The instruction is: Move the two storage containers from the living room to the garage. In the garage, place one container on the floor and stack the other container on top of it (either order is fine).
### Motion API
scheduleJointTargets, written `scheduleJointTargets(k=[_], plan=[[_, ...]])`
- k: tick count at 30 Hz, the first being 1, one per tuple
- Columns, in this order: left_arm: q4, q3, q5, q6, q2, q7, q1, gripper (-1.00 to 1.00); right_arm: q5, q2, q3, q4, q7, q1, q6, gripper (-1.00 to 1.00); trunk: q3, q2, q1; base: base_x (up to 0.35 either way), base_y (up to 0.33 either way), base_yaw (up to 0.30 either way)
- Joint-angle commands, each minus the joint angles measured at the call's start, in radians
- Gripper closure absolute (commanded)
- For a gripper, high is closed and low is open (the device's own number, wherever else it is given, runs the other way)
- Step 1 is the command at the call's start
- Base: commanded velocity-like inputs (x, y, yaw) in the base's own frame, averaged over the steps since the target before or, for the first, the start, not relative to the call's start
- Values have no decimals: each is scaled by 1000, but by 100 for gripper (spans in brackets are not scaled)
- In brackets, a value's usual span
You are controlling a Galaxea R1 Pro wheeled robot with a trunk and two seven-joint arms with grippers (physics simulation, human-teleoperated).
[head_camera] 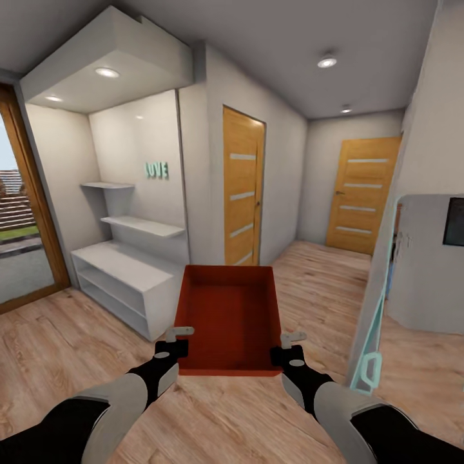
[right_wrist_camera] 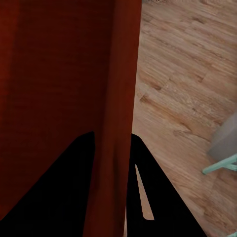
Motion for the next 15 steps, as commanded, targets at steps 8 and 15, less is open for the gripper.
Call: scheduleJointTargets(k=[8, 15], plan=[[-6, 29, 0, -17, 0, 19, -1, 100, -25, 3, -1, 6, -6, -1, -4, 100, -1, -1, 1, 323, 142, 0], [-6, 29, 0, -17, -1, 19, -1, 100, -25, 3, -1, 6, -8, -1, -4, 100, -1, -1, 1, 323, 142, -15]])
